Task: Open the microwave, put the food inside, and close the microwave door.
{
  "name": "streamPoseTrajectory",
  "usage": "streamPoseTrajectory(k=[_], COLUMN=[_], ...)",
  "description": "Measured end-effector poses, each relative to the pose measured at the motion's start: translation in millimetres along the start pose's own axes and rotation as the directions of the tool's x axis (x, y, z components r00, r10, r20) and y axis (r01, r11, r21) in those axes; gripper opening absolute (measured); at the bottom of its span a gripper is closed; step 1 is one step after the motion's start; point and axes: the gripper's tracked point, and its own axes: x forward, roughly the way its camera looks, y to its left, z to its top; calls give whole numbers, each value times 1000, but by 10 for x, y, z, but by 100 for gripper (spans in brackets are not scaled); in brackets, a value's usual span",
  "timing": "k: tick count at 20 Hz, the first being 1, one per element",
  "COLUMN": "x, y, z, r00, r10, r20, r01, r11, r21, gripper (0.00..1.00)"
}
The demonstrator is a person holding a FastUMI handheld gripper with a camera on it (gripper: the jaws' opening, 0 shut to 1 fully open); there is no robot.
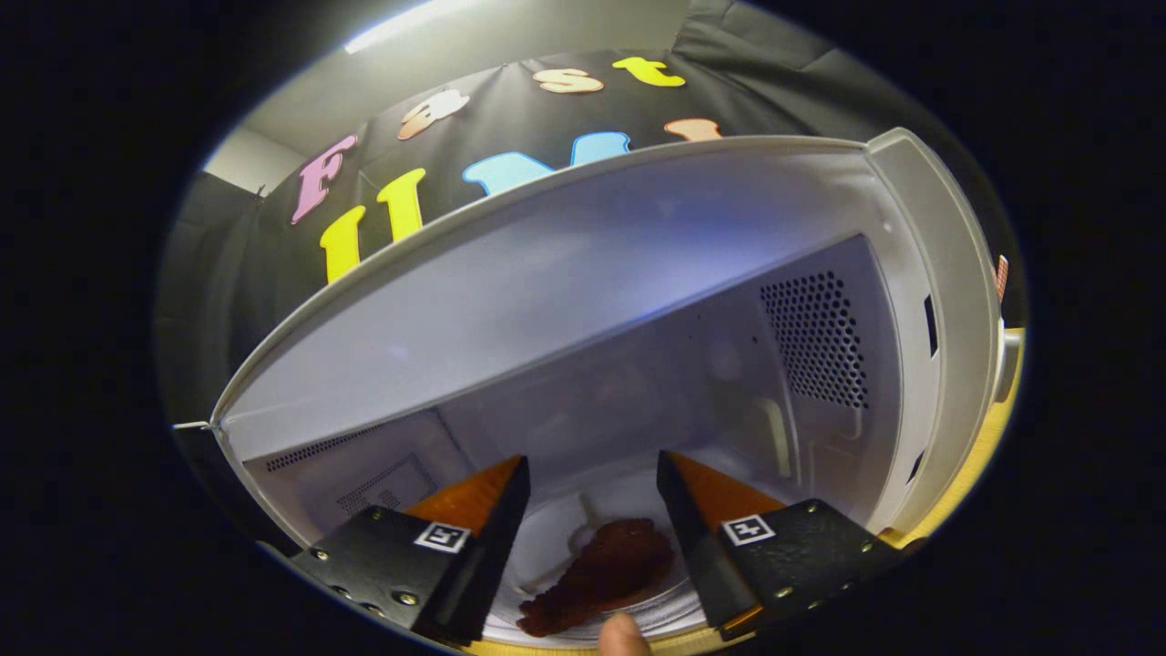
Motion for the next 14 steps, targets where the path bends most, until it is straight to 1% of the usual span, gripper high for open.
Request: streamPoseTrajectory(k=[1,2,4,5,6,8,10,12,14], x=[-25,-57,-161,-250,-363,-654,-1021,-1398,-1775], y=[55,106,111,127,183,279,355,420,547], z=[-3,9,1,-25,-57,-132,-113,23,248], r00=[1000,999,997,995,989,967,934,906,883], r10=[25,51,74,99,143,224,305,371,434], r20=[6,9,5,-10,-37,-122,-186,-204,-179], r01=[-25,-50,-73,-100,-147,-245,-338,-406,-462], r11=[1000,998,991,984,975,950,921,897,872], r21=[-9,-31,-110,-146,-168,-196,-191,-174,-161], gripper=[93,96,96,96,96,96,96,96,96])
